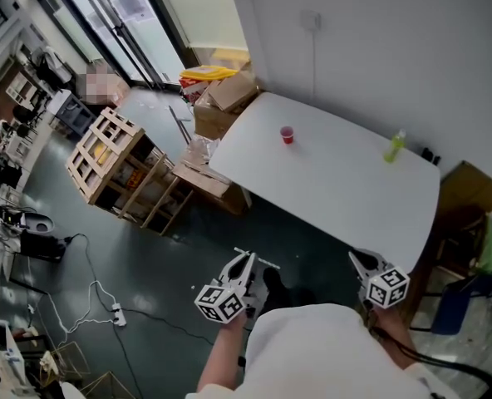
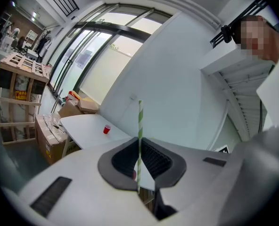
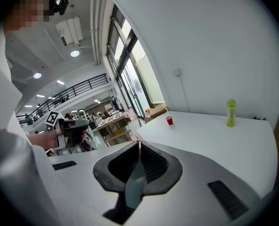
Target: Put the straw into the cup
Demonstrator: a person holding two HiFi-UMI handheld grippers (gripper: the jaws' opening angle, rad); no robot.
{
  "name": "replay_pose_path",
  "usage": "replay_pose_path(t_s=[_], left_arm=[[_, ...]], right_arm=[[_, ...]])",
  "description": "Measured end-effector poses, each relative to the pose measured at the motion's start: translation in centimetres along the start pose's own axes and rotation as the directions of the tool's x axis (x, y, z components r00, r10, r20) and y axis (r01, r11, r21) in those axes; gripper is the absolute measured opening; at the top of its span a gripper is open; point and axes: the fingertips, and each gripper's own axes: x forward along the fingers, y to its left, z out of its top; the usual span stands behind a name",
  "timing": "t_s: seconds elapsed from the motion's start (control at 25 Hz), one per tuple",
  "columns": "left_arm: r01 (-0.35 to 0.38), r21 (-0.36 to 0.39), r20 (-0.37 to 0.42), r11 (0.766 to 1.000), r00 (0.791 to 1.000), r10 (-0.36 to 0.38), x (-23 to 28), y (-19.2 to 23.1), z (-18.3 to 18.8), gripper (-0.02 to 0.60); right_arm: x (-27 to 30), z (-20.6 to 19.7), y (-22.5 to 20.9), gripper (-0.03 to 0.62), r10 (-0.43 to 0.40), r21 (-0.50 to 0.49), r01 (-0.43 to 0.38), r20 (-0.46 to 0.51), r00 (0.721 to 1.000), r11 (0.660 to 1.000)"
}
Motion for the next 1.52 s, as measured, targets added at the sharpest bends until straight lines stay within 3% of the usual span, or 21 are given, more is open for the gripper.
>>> replay_pose_path(t_s=[0.2,0.64,1.52], left_arm=[[0.019,0.014,0.009,1.0,1.0,-0.019,1.4,1.5,2.1,0.017],[0.089,0.018,-0.055,0.996,0.995,-0.088,5.5,6.8,5.8,0.017],[0.218,0.088,-0.187,0.972,0.962,-0.199,9.5,15.7,10.9,0.017]], right_arm=[[1.8,1.3,0.0,0.038,-0.021,0.005,0.021,0.012,1.0,1.0],[7.2,4.2,0.0,0.038,-0.103,0.026,0.102,0.036,0.994,0.994],[17.4,7.0,2.3,0.038,-0.212,0.063,0.209,0.032,0.977,0.976]])
